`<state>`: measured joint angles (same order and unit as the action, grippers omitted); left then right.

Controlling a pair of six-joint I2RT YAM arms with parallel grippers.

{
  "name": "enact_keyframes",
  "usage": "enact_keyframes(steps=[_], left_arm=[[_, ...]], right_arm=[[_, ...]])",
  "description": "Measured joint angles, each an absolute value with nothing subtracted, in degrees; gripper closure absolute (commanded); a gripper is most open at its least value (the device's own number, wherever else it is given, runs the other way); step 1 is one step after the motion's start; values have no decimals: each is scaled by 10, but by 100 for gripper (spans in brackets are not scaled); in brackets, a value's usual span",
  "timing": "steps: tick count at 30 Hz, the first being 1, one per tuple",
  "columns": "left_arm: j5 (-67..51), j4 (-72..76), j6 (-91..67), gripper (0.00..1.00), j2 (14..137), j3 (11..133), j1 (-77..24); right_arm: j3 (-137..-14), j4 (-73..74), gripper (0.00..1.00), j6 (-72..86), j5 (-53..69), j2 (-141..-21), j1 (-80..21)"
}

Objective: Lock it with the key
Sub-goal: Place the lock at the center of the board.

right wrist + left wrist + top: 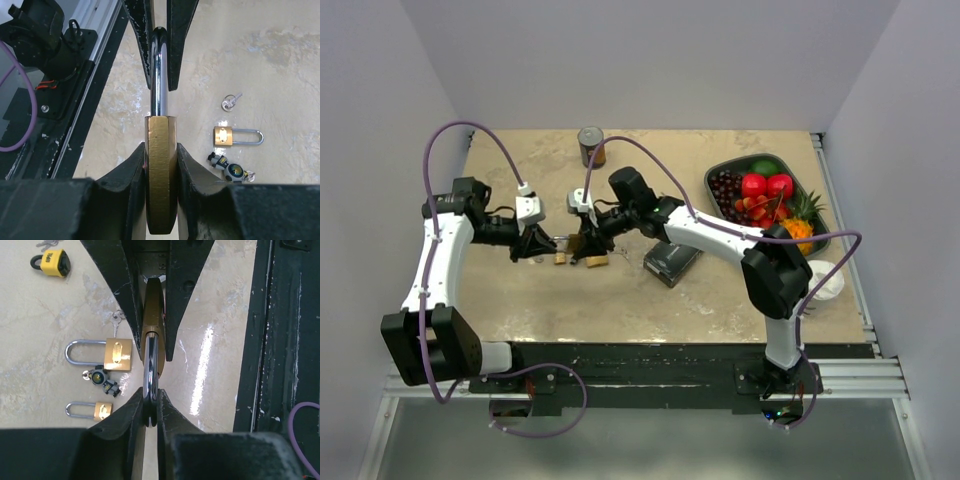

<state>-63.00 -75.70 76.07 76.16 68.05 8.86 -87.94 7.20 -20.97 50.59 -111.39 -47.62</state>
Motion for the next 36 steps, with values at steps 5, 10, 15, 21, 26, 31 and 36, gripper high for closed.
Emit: enact_keyframes(steps=[5, 10, 15, 21, 26, 31, 36], left_arm=[[-640, -668, 632, 10, 760, 683, 89], [-592, -443, 332, 1, 740, 676, 100], [-551, -255, 23, 1, 731, 673, 122], [-481, -85, -266, 1, 724, 608, 105], [-413, -37, -381, 1, 726, 585, 58], [-380, 11, -441, 1, 725, 556, 34], [-350, 21, -469, 1, 725, 536, 16]], right_arm=[[-866, 37, 100, -158, 499, -1114, -467], [-827, -69, 100, -34, 453, -1114, -448], [-808, -176, 100, 91, 364, -1114, -427], [-796, -267, 100, 204, 247, -1114, -429], [-797, -283, 100, 221, 183, -1114, -460], [-804, -281, 100, 213, 143, -1114, -489], [-815, -285, 100, 195, 111, -1114, -507]])
